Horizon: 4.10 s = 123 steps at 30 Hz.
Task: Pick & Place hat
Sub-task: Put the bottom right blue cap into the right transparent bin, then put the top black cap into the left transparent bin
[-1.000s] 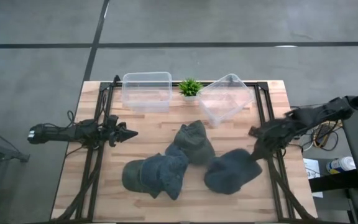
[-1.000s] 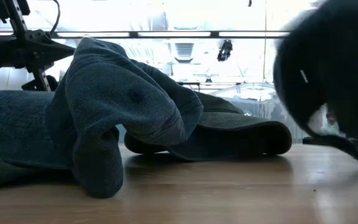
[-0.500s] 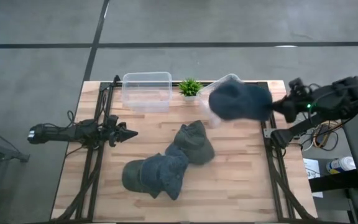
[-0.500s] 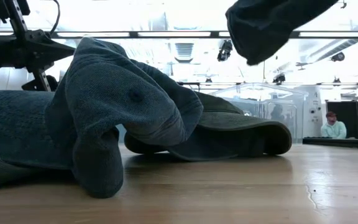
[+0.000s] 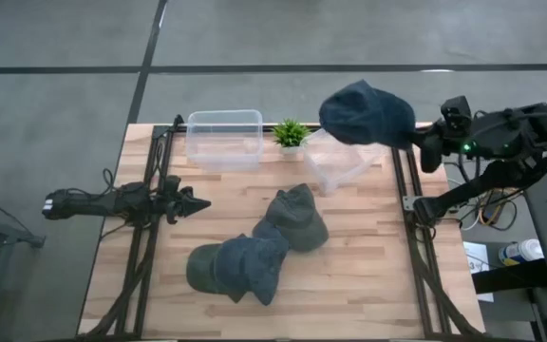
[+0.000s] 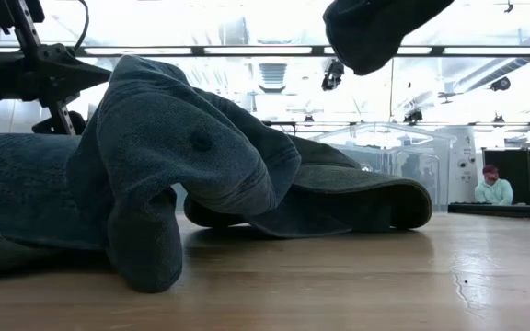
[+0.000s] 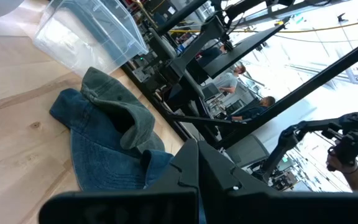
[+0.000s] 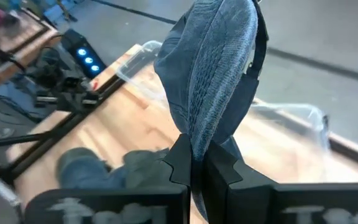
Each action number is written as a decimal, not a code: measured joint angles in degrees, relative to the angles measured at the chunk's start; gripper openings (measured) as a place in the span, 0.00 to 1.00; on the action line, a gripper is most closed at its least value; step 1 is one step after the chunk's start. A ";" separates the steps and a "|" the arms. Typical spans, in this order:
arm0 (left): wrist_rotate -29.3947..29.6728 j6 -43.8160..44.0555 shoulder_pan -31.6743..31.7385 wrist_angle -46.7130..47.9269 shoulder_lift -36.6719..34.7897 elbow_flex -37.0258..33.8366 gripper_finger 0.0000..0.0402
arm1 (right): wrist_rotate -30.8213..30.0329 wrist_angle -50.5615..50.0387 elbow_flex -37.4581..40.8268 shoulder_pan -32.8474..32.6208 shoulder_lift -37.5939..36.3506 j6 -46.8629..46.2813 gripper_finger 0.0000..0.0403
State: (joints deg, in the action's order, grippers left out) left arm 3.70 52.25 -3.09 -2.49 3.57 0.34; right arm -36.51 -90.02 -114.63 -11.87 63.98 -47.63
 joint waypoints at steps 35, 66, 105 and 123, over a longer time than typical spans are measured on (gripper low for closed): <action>-0.06 -1.51 0.00 0.70 0.02 0.00 0.00 | 38.03 0.03 1.24 49.00 16.44 58.46 0.02; 0.13 -1.53 0.00 1.06 0.01 0.00 0.00 | 37.84 0.04 21.51 50.02 22.89 69.98 0.02; 0.20 -1.42 -0.02 0.93 0.00 0.00 0.00 | 31.53 0.02 5.49 50.71 43.05 66.94 0.36; 0.04 -1.20 -0.01 0.91 0.00 0.00 0.00 | 41.72 0.05 -4.78 39.73 27.06 32.99 0.58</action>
State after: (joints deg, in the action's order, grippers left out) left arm 3.75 51.05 -3.10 -1.58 3.57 0.34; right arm 5.21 -89.97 -119.42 27.87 91.04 -14.64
